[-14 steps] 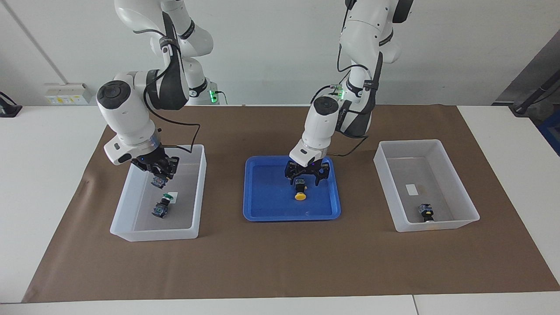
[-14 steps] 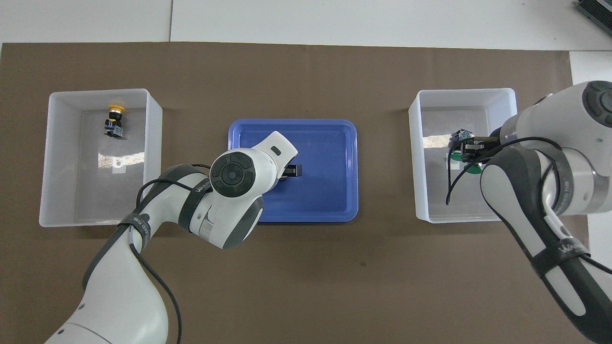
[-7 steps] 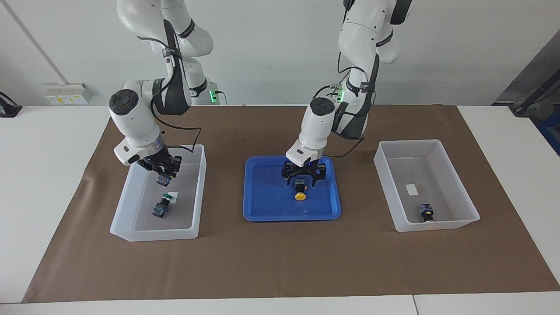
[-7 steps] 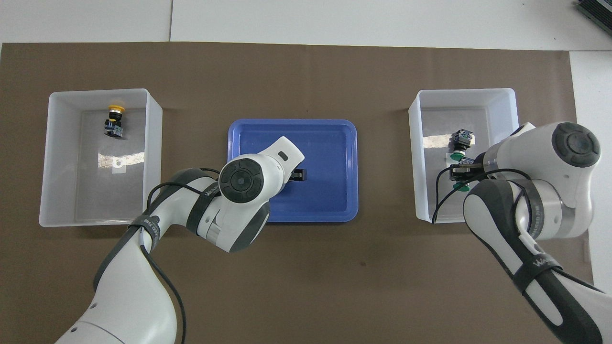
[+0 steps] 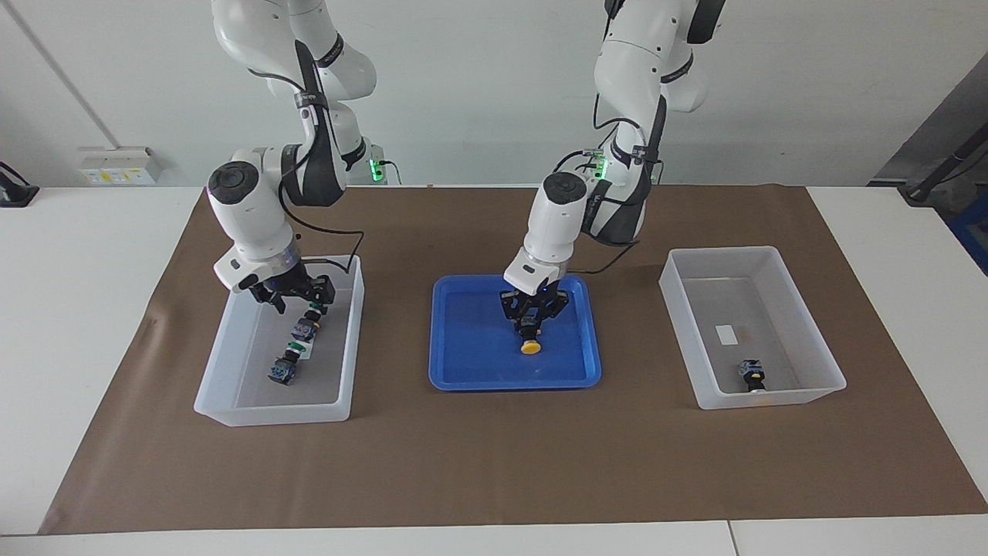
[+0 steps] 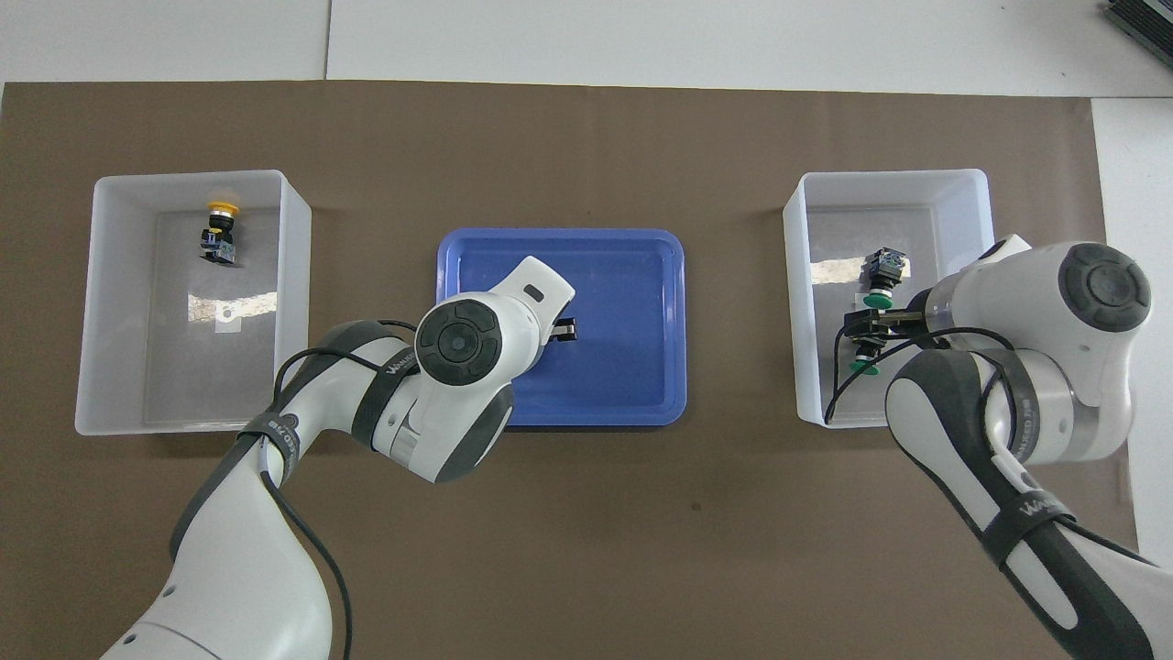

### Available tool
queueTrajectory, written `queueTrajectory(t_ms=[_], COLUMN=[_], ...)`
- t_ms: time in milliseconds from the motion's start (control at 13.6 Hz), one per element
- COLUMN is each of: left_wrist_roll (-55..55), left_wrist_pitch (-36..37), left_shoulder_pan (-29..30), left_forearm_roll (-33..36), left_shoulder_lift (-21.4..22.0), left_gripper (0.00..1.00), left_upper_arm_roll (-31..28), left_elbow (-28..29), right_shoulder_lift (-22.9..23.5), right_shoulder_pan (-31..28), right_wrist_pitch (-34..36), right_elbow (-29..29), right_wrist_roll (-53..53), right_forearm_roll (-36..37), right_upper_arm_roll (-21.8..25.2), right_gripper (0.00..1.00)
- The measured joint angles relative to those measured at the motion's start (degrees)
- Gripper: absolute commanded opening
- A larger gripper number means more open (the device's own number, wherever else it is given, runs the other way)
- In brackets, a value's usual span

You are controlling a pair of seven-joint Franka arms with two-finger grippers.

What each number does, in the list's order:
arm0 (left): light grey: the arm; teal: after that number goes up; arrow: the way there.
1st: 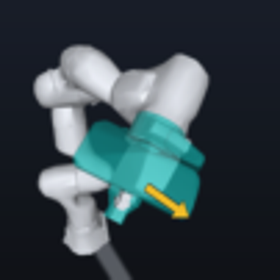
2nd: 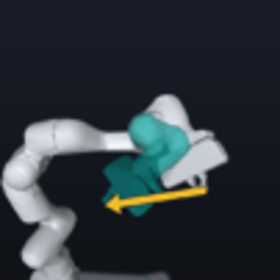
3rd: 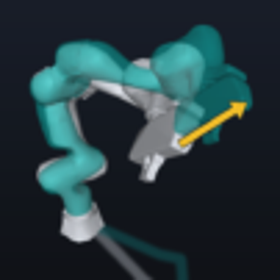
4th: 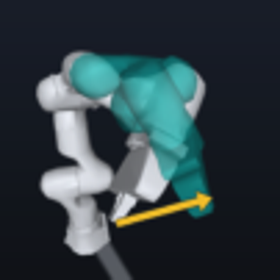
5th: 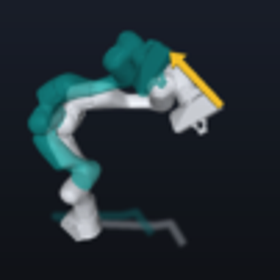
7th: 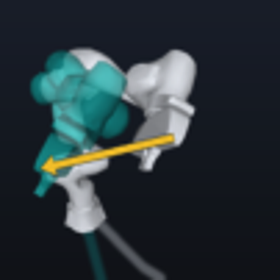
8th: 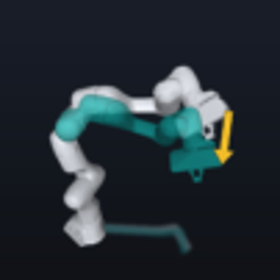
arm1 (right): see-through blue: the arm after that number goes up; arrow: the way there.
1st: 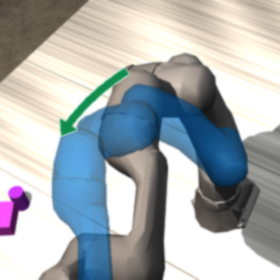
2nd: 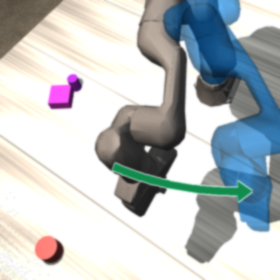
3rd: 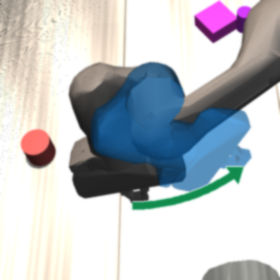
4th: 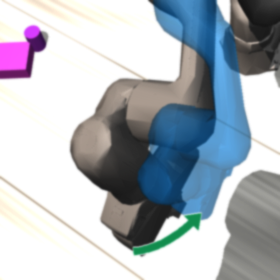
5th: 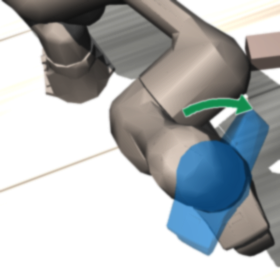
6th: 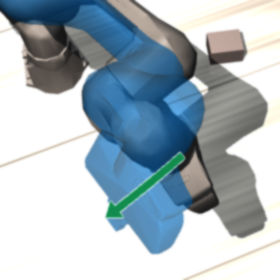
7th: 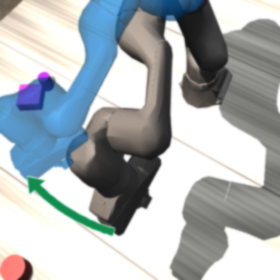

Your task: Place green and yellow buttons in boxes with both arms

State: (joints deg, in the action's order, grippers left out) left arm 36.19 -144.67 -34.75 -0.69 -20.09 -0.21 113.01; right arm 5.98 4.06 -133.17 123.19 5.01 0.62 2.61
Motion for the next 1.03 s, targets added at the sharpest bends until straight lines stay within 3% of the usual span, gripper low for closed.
queueTrajectory(t_ms=[295,442,737,1032], left_wrist_roll=[-9.1,-12.8,-22.5,-29.4], left_wrist_pitch=[13.9,16.5,14.2,8.1], left_shoulder_pan=[7.2,13.3,26.1,33.4], left_forearm_roll=[0.0,0.0,0.1,0.1], left_shoulder_lift=[10.0,13.6,13.9,12.7], left_gripper=[0.00,0.00,0.00,0.00], left_upper_arm_roll=[-0.9,-1.2,-1.4,-1.3], left_elbow=[-0.8,-0.8,-0.7,-0.2], right_shoulder_lift=[-2.2,-3.3,-4.8,-5.1], right_shoulder_pan=[-0.4,-0.9,-2.3,-3.1], right_wrist_pitch=[0.9,4.5,22.4,35.8], right_elbow=[-5.8,-9.4,-22.2,-31.9], right_wrist_roll=[0.3,0.3,0.4,0.4], right_forearm_roll=[0.0,0.1,0.1,0.1], right_upper_arm_roll=[0.3,0.7,0.9,0.9], right_gripper=[1.00,1.00,1.00,1.00])
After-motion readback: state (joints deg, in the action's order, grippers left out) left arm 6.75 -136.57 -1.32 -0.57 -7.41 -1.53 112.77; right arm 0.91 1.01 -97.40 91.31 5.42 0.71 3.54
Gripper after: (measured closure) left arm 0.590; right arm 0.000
